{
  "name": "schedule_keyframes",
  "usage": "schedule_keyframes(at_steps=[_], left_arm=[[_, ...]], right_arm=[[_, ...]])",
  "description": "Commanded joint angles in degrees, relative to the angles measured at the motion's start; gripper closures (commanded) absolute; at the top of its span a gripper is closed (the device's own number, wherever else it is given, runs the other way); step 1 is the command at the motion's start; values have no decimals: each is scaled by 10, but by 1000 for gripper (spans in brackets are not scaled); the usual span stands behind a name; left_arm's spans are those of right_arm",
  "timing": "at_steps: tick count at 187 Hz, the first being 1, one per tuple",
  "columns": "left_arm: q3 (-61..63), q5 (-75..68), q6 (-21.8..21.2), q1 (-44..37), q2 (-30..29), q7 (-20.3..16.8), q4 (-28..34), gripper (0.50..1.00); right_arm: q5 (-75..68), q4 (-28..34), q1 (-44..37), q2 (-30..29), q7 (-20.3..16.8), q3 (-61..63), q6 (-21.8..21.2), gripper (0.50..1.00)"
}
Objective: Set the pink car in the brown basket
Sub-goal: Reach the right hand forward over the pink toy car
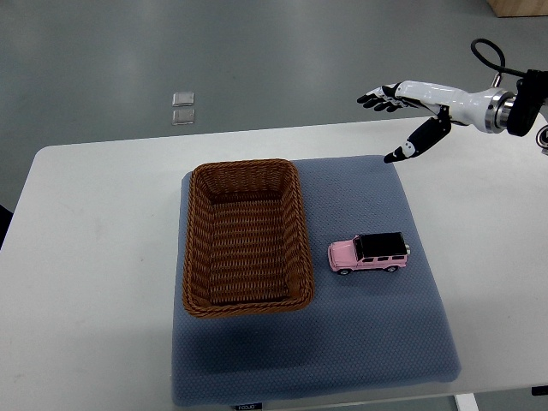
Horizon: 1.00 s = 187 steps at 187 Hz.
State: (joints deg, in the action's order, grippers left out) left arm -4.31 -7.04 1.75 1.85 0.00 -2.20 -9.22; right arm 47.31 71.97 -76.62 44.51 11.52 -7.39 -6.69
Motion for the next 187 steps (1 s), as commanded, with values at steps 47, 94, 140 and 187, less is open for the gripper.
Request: schedule_keyframes(at_steps=[47, 94, 140, 187], left_arm=[[0, 0, 0, 0, 0, 0, 0, 500], [0, 0, 0, 0, 0, 0, 0, 500], [0, 0, 0, 0, 0, 0, 0, 500], [0, 0, 0, 0, 0, 0, 0, 500]], right_arm=[[34, 60, -153, -2, -3, -129, -75, 572], [81, 72, -153, -21, -9, -178, -75, 572], [89, 74, -145, -50, -25, -207, -71, 572], [112, 74, -128, -73, -27, -225, -65, 572]])
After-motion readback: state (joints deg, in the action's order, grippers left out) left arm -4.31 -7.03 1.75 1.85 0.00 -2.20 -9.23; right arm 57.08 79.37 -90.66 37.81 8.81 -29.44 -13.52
